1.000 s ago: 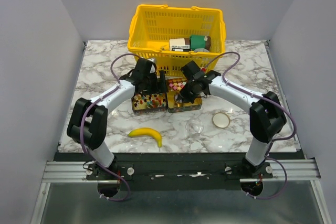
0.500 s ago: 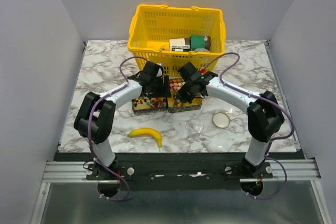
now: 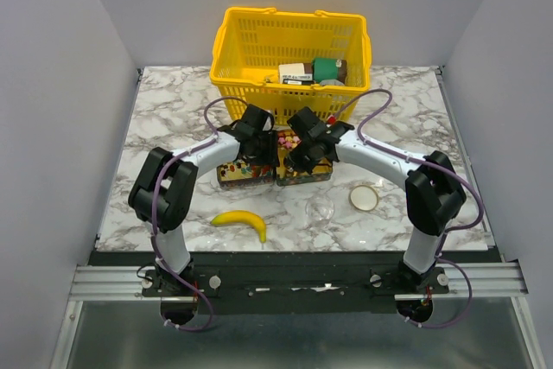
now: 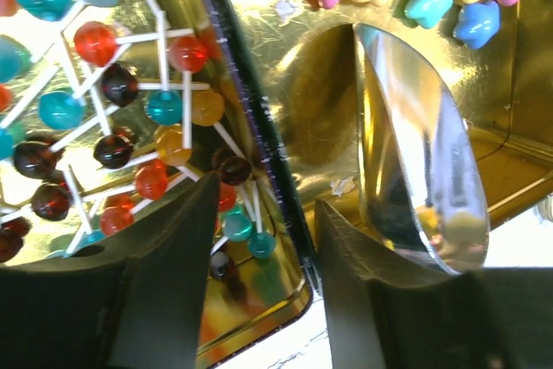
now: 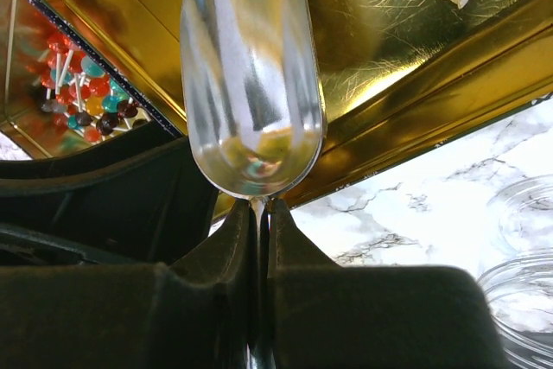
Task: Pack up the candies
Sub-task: Scoop the fake candies from the storage box.
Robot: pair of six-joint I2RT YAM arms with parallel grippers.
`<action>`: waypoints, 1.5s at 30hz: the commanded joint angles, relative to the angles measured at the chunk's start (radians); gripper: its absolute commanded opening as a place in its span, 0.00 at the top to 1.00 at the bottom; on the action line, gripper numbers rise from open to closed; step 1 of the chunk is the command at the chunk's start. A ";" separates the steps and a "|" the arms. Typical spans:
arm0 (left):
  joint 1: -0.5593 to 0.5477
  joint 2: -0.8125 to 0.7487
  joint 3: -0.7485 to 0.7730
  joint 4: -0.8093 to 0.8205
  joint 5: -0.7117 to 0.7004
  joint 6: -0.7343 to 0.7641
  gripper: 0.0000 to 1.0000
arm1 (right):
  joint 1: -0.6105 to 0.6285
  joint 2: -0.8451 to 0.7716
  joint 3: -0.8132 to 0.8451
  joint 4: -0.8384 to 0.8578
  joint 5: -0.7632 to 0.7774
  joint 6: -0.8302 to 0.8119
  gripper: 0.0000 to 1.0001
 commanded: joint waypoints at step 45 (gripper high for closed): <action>-0.014 0.049 0.022 -0.086 -0.048 0.042 0.98 | -0.076 0.046 -0.179 0.087 0.102 -0.314 0.99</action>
